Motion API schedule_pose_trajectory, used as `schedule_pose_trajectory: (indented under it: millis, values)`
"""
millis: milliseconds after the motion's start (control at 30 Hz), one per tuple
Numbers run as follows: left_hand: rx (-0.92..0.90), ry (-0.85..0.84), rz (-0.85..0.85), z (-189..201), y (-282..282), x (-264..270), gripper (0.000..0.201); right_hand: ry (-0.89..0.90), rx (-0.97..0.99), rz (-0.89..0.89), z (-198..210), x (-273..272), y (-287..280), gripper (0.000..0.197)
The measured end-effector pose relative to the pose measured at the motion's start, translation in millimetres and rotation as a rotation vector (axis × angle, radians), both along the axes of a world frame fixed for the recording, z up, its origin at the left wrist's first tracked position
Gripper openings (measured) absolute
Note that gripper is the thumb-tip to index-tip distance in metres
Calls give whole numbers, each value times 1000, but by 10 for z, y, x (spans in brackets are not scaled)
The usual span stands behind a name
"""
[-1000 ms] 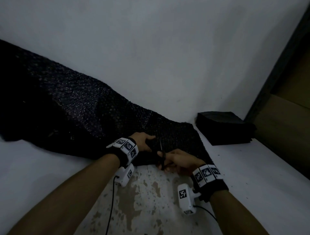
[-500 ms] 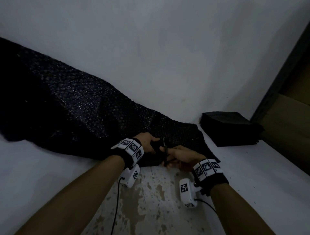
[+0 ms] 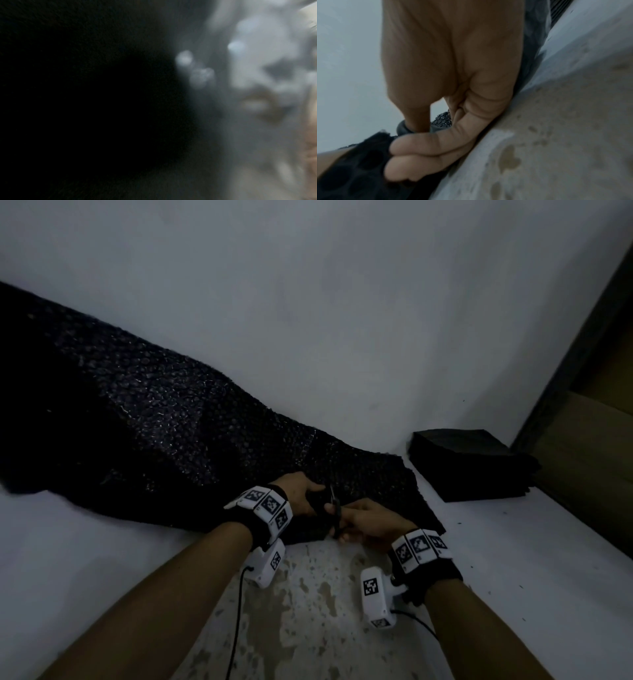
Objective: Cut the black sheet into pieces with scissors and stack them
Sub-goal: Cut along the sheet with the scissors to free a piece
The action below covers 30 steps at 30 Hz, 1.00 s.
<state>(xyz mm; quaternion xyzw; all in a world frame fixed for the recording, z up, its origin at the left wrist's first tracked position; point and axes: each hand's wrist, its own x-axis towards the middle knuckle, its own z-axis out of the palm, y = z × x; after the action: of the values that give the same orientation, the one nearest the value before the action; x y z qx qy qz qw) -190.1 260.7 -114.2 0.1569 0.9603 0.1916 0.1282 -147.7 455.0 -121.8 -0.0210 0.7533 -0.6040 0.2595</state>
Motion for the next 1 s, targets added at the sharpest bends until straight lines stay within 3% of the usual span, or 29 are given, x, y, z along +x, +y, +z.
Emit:
schedule_pose_trajectory:
  millis: [400,633,800,900,1000]
  values:
    - [6,4,-25,22,-30,-7,50,-56,34,-76,113,-210,-103,42]
    - [-41,-5,22,17,-31,-43,83,-24,-29,-67,71,-239,-80,33]
    - [-99,-48,47,223,-1,-113,67,-6,-18,-46,73,-205,-75,51]
    - [-105,37,97,292,30,-229,59,-7,-2,-44,56,-206,-44,38]
    - [-155,-16,58,192,65,-325,53,-29,18,-14,71,-220,0,34]
